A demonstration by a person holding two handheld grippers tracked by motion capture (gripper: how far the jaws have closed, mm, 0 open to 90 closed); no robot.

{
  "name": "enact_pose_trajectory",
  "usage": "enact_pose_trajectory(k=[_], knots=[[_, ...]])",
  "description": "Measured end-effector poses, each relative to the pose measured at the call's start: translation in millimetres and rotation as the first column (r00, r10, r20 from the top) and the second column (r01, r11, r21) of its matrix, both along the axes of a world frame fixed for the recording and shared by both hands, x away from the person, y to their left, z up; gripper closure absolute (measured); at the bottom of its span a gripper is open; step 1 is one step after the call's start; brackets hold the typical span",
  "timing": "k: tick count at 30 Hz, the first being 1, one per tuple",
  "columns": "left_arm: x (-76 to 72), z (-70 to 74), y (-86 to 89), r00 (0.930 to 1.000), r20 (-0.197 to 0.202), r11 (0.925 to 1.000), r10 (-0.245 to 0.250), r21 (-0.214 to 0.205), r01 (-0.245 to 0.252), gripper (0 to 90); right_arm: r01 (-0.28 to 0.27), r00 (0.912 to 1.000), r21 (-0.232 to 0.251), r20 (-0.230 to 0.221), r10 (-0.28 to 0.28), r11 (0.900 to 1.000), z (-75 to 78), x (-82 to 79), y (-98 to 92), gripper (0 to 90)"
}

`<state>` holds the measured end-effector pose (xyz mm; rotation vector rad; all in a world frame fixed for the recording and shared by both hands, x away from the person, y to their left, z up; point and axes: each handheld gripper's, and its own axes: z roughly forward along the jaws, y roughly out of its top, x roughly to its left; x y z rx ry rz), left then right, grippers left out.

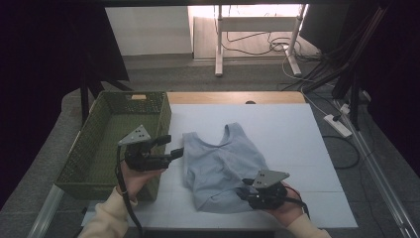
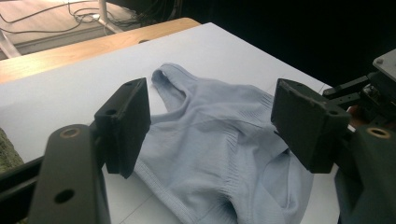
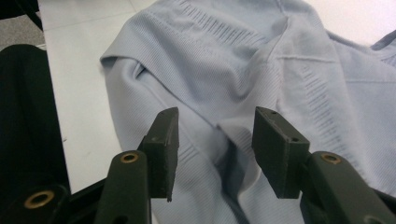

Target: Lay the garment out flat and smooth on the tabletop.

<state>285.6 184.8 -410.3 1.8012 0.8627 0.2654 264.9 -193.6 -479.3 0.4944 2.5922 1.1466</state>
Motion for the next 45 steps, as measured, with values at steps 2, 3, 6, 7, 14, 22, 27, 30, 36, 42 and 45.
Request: enact_pose_trajectory(k=[2,3,6,7,14,22,27,30,36,42,45], knots=[[0.0,-0.1,-0.4,1.0,0.0,1.0,0.0,0.001,0.0,28.9,-0.005,1.0,-0.001,-0.001,0.005,1.0,1.2,2.3,4.2,51.6],[-0.1,0.0,-0.6,1.0,0.0,1.0,-0.001,0.003,0.001,28.9,-0.011,0.9999,0.003,0.003,0.011,0.9999,1.3,3.3,6.8,51.7],[-0.3,0.2,-0.8,1.0,0.002,1.0,-0.001,0.003,0.001,28.9,-0.028,0.9996,-0.022,0.003,0.028,0.9994,-0.2,7.1,15.3,51.7],[-0.4,0.2,-0.9,1.0,0.001,1.0,-0.001,0.003,0.001,28.9,-0.027,0.9996,-0.036,0.006,0.027,0.999,-1.3,8.0,17.2,51.7],[0.0,-0.6,-0.9,1.0,-0.002,1.0,-0.002,0.003,0.002,28.9,0.025,0.9996,-0.121,-0.009,-0.027,0.9924,-12.3,23.8,24.6,51.5],[-0.1,-0.8,-1.4,1.0,-0.002,1.0,-0.002,0.004,0.002,28.9,0.068,0.9964,-0.214,-0.035,-0.077,0.9745,-28.9,40.4,33.4,52.6],[0.1,-1.1,-1.2,1.0,-0.003,1.0,-0.003,0.004,0.003,28.9,0.096,0.9947,-0.228,-0.015,-0.102,0.9689,-30.3,43.6,34.7,74.5],[-0.1,-1.1,-1.6,1.0,-0.003,1.0,-0.004,0.005,0.004,28.9,0.095,0.9929,-0.22,-0.049,-0.109,0.9708,-30.0,47.0,31.6,83.5],[-0.2,-1.0,-1.5,1.0,-0.002,1.0,-0.003,0.006,0.003,28.9,0.076,0.9952,-0.233,-0.042,-0.088,0.9695,-30.5,45.6,32.5,86.9],[0.2,-1.0,-0.2,1.0,-0.002,1.0,-0.002,0.006,0.002,28.9,0.062,0.9943,-0.183,-0.075,-0.076,0.9812,-23.5,44.3,28.4,87.6],[0.2,-0.7,0.6,1.0,-0.001,1.0,0.0,0.004,0.0,28.9,0.047,0.9937,-0.113,-0.096,-0.058,0.9925,-13.2,40.0,23.6,87.7]])
